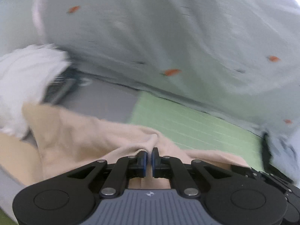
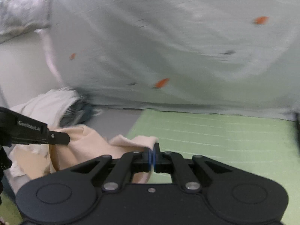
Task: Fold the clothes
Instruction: 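Lift the beige top with both grippers and carry it onto the green mat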
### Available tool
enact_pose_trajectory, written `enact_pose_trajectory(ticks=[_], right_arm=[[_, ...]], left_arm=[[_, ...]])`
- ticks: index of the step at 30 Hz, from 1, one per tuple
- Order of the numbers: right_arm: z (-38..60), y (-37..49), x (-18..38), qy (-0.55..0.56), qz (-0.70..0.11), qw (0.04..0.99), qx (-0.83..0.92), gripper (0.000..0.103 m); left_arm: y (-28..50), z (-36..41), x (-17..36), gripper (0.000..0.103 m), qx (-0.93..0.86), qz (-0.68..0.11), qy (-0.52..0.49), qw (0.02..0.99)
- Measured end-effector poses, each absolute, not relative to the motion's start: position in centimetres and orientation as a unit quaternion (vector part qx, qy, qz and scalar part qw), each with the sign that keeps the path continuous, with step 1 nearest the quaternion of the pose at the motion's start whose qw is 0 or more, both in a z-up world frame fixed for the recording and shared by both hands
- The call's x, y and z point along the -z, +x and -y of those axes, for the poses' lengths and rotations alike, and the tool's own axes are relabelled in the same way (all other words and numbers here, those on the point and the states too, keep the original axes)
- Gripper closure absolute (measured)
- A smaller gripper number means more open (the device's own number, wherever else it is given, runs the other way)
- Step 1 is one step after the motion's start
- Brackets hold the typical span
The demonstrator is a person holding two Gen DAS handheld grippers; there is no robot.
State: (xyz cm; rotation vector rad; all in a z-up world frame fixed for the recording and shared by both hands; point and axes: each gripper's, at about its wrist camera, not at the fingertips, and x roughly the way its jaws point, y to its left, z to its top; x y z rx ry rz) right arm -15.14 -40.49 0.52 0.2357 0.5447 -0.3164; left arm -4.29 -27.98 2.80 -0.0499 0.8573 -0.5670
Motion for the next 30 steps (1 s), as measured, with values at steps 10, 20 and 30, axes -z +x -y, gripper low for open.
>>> enact_pose_trajectory(ticks=[10, 20, 30], right_arm=[[49.5, -24.1, 0.8, 0.151, -0.258, 0.909, 0.289, 0.099], [52.2, -26.6, 7.5, 0.191, -0.351, 0.857, 0.325, 0.066], [52.2, -27.1, 15.1, 0.36, -0.42, 0.777, 0.3, 0.054]], left_arm=[[-9.3, 39.0, -0.8, 0.086, 0.359, -0.413, 0.007, 0.837], [-11.1, 33.4, 7.4, 0.064, 0.249, -0.52, 0.044, 0.816], [-9.8, 29.1, 14.1, 0.043, 0.181, -0.613, 0.018, 0.769]])
